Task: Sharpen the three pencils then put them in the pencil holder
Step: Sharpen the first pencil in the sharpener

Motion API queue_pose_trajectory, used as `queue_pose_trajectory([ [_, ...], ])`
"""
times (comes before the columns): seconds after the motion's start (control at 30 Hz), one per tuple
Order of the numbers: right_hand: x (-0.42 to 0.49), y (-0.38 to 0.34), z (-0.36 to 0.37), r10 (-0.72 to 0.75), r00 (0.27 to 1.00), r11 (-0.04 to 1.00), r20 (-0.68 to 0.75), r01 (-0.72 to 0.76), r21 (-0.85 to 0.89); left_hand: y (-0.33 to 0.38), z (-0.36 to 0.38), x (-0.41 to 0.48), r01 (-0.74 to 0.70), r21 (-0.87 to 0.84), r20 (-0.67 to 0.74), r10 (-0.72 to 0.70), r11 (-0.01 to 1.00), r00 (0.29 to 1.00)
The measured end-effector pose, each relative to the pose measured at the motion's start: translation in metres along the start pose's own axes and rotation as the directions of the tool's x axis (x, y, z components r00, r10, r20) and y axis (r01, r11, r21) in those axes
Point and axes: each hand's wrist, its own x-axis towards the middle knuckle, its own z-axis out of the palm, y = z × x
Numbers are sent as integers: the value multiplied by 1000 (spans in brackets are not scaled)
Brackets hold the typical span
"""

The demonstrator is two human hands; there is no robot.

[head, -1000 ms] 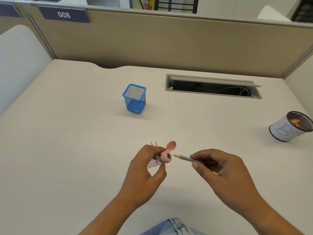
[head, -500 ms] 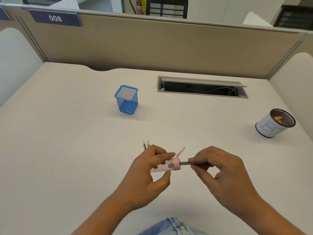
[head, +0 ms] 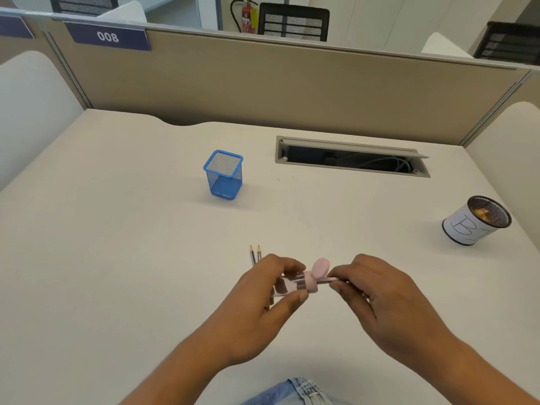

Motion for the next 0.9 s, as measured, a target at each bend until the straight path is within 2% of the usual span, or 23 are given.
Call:
queue_pose_trajectory([
  [0.13, 2, -4, -3, -13, 1000, 999, 9, 14, -34, 3, -1, -1, -56, 11, -19, 56, 998, 998],
  [0.2, 2, -8, -4, 18, 999, 1000, 45, -19, 20, 2, 1, -3, -87, 47, -38, 89, 995, 995],
  [0.27, 4, -12, -4, 161, 979, 961, 129, -185, 207, 2, 2, -5, -114, 91, -46, 119, 989, 992],
  [0.3, 5, -14, -4, 262, 943, 896, 206, -317, 311, 2, 3, -6, -128, 117, -44, 134, 985, 990],
  [0.37, 6, -15, -3, 379, 844, 774, 379, -514, 370, 0, 3, -8, -142, 166, -37, 150, 976, 988],
  [0.43, 7, -18, -4, 342, 855, 796, 390, -484, 363, 0, -1, -8, -130, 160, -44, 139, 978, 989],
  [0.53, 7, -22, -10, 184, 946, 882, 266, -279, 381, 4, -9, -9, -117, 118, -48, 123, 986, 991],
  [0.63, 9, -18, -16, 25, 992, 982, 122, -47, 182, 12, -12, -10, -113, 91, -52, 118, 989, 992],
  [0.7, 11, -17, -17, -83, 994, 997, 68, 82, 14, 15, -11, -10, -120, 80, -70, 125, 990, 990],
  [0.77, 9, -15, -13, -76, 996, 997, 53, 76, 6, 17, -9, -10, -144, 91, -105, 153, 985, 983],
  [0.9, 13, -23, -16, 133, 988, 948, 76, -149, 282, 21, -3, -11, -191, 114, -184, 210, 975, 960],
])
